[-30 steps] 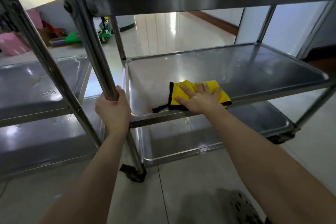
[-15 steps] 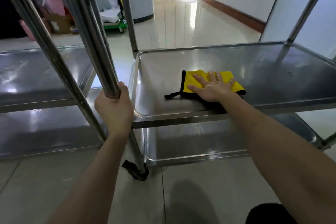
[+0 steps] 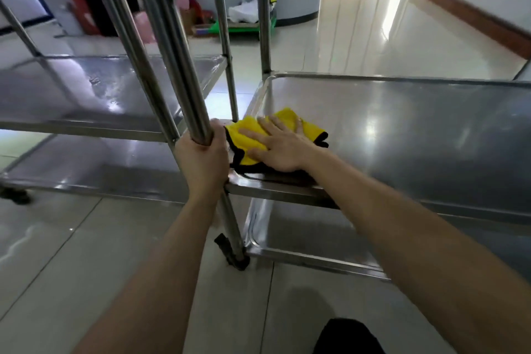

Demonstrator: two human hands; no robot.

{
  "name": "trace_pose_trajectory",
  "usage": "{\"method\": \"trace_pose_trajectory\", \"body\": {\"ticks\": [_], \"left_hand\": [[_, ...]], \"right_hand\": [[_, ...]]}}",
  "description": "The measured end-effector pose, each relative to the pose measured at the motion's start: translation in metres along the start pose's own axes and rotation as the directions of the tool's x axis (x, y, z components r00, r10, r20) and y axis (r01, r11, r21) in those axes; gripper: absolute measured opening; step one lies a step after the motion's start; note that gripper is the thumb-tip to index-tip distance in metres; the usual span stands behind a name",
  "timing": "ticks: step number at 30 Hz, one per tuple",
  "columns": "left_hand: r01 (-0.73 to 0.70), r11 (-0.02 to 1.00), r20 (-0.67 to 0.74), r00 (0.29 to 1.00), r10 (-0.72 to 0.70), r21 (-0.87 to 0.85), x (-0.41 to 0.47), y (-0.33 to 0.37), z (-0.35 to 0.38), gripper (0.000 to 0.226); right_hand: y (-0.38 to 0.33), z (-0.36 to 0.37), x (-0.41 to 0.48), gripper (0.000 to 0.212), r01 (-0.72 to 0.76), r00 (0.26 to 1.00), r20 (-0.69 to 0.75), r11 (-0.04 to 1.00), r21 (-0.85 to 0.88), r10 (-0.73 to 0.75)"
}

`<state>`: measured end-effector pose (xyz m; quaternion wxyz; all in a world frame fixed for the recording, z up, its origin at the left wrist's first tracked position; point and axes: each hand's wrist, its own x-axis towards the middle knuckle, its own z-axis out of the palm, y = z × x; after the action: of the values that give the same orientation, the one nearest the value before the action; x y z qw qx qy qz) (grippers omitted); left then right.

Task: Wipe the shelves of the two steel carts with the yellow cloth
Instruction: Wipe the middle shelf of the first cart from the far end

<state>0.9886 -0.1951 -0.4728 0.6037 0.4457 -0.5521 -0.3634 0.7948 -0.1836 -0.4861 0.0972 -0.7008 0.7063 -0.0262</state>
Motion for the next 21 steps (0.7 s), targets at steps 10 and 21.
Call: {"method": "trace_pose_trajectory", "body": {"ticks": [10,21], "left_hand": [[0.093,0.995,0.0,0.996,-0.094,0.046,0.004,-0.003,-0.003,0.046],[0.037,0.999,-0.029,0.999,-0.036,0.036,0.005,-0.01,0.003,0.044]], "right_hand": [[-0.026,-0.003,-0.047,0.105,-0.314,0.93,-0.1,0.908,0.279,0.353],[0.023,-0.017,0.055,0.114,-0.263,0.964,-0.021,0.964,0.034,0.264]]}}
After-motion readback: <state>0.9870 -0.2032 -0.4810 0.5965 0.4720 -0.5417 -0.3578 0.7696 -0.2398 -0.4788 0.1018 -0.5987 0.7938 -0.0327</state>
